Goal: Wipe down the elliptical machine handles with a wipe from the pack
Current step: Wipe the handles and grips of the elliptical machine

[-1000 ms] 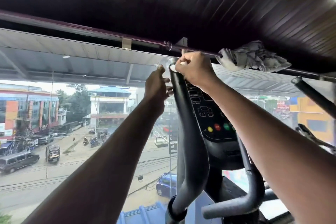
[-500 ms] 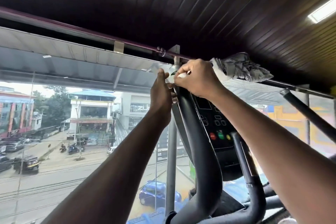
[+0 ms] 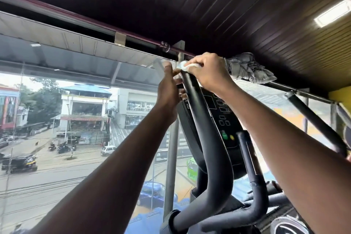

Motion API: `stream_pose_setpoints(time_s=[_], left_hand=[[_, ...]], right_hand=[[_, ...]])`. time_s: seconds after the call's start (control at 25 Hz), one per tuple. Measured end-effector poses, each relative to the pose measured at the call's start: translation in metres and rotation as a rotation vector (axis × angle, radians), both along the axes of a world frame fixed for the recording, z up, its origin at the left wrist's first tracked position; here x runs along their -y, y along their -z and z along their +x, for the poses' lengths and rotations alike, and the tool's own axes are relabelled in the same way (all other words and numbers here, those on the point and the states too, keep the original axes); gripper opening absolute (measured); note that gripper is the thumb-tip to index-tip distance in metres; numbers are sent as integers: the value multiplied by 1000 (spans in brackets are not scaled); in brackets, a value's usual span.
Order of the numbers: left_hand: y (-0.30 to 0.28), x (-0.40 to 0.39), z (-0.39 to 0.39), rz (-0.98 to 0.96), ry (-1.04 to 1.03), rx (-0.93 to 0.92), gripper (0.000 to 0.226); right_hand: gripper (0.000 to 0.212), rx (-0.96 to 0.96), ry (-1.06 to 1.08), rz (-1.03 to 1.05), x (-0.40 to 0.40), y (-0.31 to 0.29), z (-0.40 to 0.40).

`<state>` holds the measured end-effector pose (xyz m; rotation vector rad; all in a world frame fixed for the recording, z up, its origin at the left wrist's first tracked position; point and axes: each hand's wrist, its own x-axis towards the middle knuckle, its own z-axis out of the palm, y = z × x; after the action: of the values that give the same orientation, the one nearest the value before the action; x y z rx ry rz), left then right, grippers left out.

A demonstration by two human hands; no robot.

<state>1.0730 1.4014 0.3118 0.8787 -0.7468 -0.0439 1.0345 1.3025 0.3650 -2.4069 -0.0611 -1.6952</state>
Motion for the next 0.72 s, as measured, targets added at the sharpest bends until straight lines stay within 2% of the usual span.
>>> stream_pose_setpoints(time_s=[0.04, 0.12, 0.2, 0.36, 0.52, 0.56, 0.68, 0.72], left_hand=[[2, 0, 0, 1, 4, 1, 36], [6, -2, 6, 18, 6, 49, 24], [13, -2, 14, 48, 24, 90, 32], [23, 4, 11, 27, 112, -11, 28], [24, 6, 12, 28, 141, -32, 21], [24, 8, 12, 38, 162, -49, 22], [28, 17, 4, 57, 274, -133, 29], [30, 20, 4, 47, 307, -148, 32]], right_hand=[[15, 55, 3, 36, -3, 5, -2], [13, 124, 50, -40, -10, 21, -3], [11, 61, 39, -123, -12, 36, -13], [16, 46, 5, 11, -4, 28, -26], [8, -48, -13, -194, -9, 56, -39], [8, -67, -38, -174, -7, 55, -41], [11, 41, -117, 106, -6, 41, -35], [11, 63, -96, 119, -10, 46, -34]])
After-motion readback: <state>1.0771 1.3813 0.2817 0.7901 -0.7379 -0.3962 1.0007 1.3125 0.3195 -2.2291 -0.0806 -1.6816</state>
